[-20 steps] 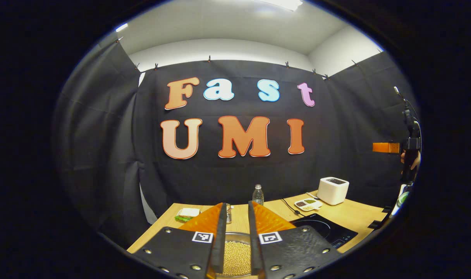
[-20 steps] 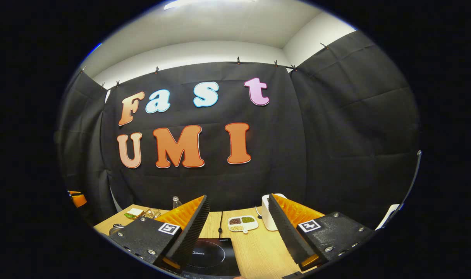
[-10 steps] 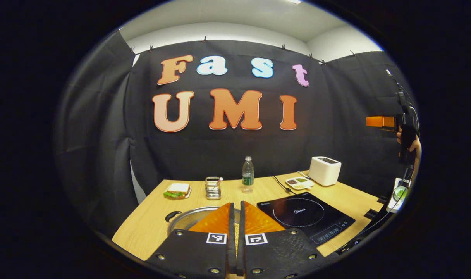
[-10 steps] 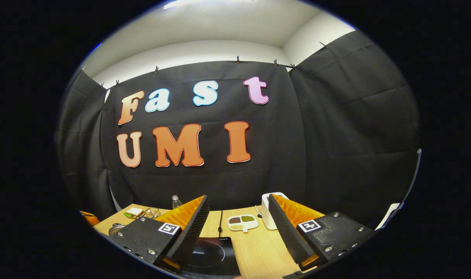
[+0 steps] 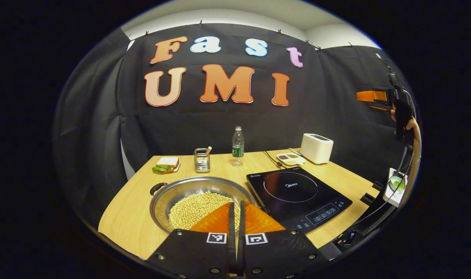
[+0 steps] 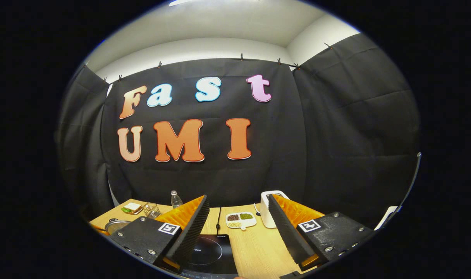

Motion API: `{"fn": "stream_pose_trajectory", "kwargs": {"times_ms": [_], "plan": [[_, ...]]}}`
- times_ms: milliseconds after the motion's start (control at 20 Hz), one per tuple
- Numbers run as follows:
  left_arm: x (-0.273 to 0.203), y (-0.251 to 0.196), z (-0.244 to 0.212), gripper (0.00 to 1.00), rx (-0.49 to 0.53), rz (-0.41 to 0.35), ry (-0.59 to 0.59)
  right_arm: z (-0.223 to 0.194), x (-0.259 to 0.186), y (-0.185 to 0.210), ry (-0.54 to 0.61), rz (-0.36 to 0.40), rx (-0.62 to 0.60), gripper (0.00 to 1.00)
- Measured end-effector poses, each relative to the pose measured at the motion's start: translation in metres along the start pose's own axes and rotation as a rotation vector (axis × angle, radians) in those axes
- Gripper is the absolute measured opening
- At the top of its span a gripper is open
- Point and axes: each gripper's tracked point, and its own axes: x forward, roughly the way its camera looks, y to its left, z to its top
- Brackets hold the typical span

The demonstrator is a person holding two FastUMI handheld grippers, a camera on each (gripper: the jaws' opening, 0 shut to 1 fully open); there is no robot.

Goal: First push the handle of the pot to place it horizontally, then grasp the pot with both hands and set it on the induction cooktop.

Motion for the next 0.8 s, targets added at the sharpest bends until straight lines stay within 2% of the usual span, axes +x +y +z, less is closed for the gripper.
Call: {"fn": "stream_pose_trajectory", "kwargs": {"times_ms": [200,250,300,350,500,550,600,750,800], "plan": [[0.003,-0.010,-0.034,0.02,-0.026,-0.024,0.074,-0.006,0.000,0.001,0.011,0.004,0.002,0.95],[0.004,-0.013,-0.043,0.02,-0.029,-0.029,0.093,-0.007,-0.001,0.000,0.014,0.004,-0.001,1.00],[0.002,-0.015,-0.050,0.03,-0.032,-0.036,0.111,-0.008,0.000,0.000,0.015,0.003,-0.005,1.00],[0.004,-0.018,-0.058,0.03,-0.034,-0.043,0.126,-0.011,0.000,-0.001,0.018,0.001,-0.008,0.95],[0.009,-0.023,-0.080,0.05,-0.026,-0.056,0.181,-0.017,0.002,-0.002,0.034,0.003,-0.007,0.95],[0.012,-0.024,-0.088,0.03,-0.028,-0.058,0.202,-0.019,0.002,-0.003,0.038,0.004,-0.004,1.00],[0.014,-0.025,-0.095,0.03,-0.031,-0.060,0.221,-0.020,0.003,-0.005,0.042,0.003,-0.004,0.95],[0.020,-0.024,-0.109,0.03,-0.017,-0.048,0.262,-0.029,0.007,-0.012,0.061,-0.015,-0.025,0.95],[0.023,-0.025,-0.113,0.03,-0.018,-0.050,0.274,-0.032,0.008,-0.015,0.070,-0.021,-0.032,1.00]]}}
